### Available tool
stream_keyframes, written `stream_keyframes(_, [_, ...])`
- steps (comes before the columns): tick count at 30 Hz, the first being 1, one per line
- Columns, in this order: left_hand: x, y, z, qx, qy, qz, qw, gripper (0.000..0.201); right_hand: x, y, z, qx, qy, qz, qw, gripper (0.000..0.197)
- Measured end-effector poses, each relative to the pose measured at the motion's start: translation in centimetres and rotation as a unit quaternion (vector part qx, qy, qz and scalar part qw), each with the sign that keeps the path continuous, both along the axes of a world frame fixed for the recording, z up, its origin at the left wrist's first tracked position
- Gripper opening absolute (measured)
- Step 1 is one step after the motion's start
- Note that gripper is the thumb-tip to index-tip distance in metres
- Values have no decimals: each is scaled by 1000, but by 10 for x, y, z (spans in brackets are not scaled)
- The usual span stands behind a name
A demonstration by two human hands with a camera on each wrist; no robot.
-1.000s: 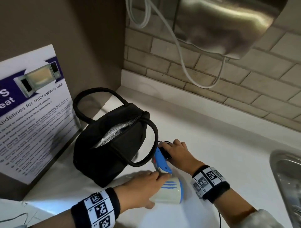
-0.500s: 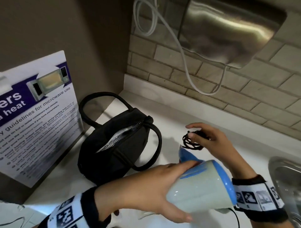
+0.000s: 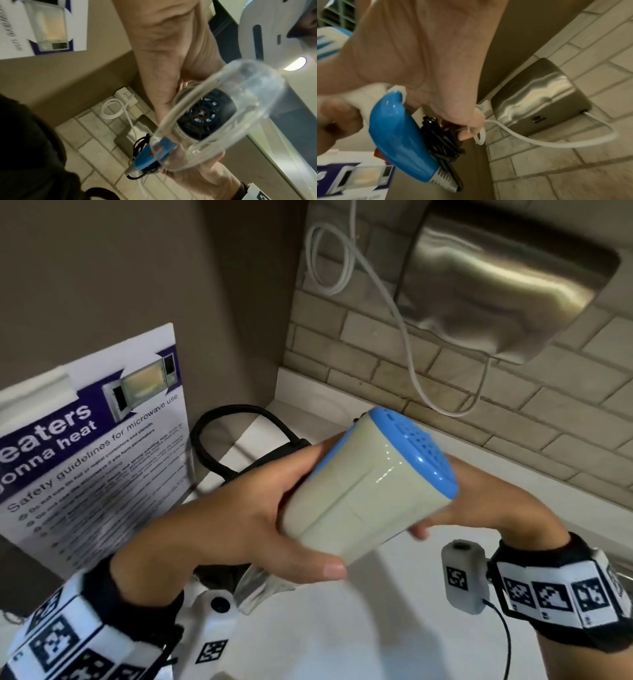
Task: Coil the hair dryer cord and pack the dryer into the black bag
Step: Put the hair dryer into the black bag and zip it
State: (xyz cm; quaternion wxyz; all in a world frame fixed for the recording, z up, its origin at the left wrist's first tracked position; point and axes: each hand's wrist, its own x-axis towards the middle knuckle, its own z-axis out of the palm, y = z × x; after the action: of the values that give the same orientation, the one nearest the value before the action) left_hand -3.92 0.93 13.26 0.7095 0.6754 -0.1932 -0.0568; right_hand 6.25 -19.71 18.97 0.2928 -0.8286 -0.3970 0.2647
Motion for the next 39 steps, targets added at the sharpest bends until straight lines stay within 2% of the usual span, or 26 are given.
stream_keyframes(1, [-1,4,-1,-10,3,5,1000,79,-1,6,0,-18,-52,14,998,42])
stream_keyframes(2, [-2,7,-3,-21,3,8,1000,78,-1,11,-2,5,-74,1,997,42])
stream_keyframes(4, [-4,10,-4,-44,-4,1,999,79,-6,23,-3,93,-61,-63,992,26])
stream_keyframes(5, [-6,11,-3,-50,-8,-4,999,81,-7,30,-6,101,-75,-77,989,26])
stream_keyframes(7, [-2,16,-5,-77,-22,-5,997,80,0,50,-15,39,-212,-73,974,37])
stream_keyframes(8, [3,21,-8,-95,-33,5,995,74,8,56,-19,30,-273,-83,958,32])
stream_keyframes(9, [7,24,-12,-113,-48,34,992,66,14,60,-19,45,-319,-106,941,24])
stream_keyframes(11, [17,35,-27,-122,-66,162,977,51,23,61,-25,72,-352,-143,922,25])
stream_keyframes(13, [24,43,-47,-26,-88,312,946,43,31,54,-37,52,-396,-145,905,18])
stream_keyframes(15, [30,53,-72,149,-123,388,901,25,37,51,-48,32,-440,-168,882,21])
stream_keyframes(16, [31,53,-81,226,-120,383,888,21,39,52,-52,18,-451,-182,874,27])
stream_keyframes(17, [33,53,-90,299,-102,358,879,30,40,54,-56,4,-461,-193,866,31])
stream_keyframes(19, [35,50,-103,341,-61,327,879,53,37,60,-66,-30,-475,-198,857,36])
stream_keyframes(20, [36,48,-106,318,-42,341,884,47,34,63,-70,-47,-480,-191,855,37])
stream_keyframes(21, [37,49,-109,310,-43,345,885,28,31,65,-75,-60,-490,-177,851,38])
stream_keyframes(22, [36,49,-109,301,-29,354,885,26,27,67,-80,-74,-502,-160,847,37])
stream_keyframes(23, [35,51,-109,305,-54,377,873,34,23,69,-84,-83,-515,-139,842,35])
stream_keyframes(24, [34,55,-108,316,-87,388,861,32,19,70,-89,-90,-527,-115,837,32])
stream_keyframes(25, [33,54,-102,293,-92,394,866,35,17,71,-95,-93,-539,-86,832,29])
stream_keyframes(29, [30,64,-105,271,-108,455,841,50,14,66,-111,-118,-560,7,820,31])
stream_keyframes(34, [36,54,-109,238,-37,439,866,47,11,76,-112,-95,-553,24,827,25])
stream_keyframes(36, [39,50,-110,213,-32,433,875,47,4,85,-115,-68,-545,66,833,17])
stream_keyframes(39, [43,45,-114,197,-46,428,881,48,0,98,-124,-65,-514,139,844,22])
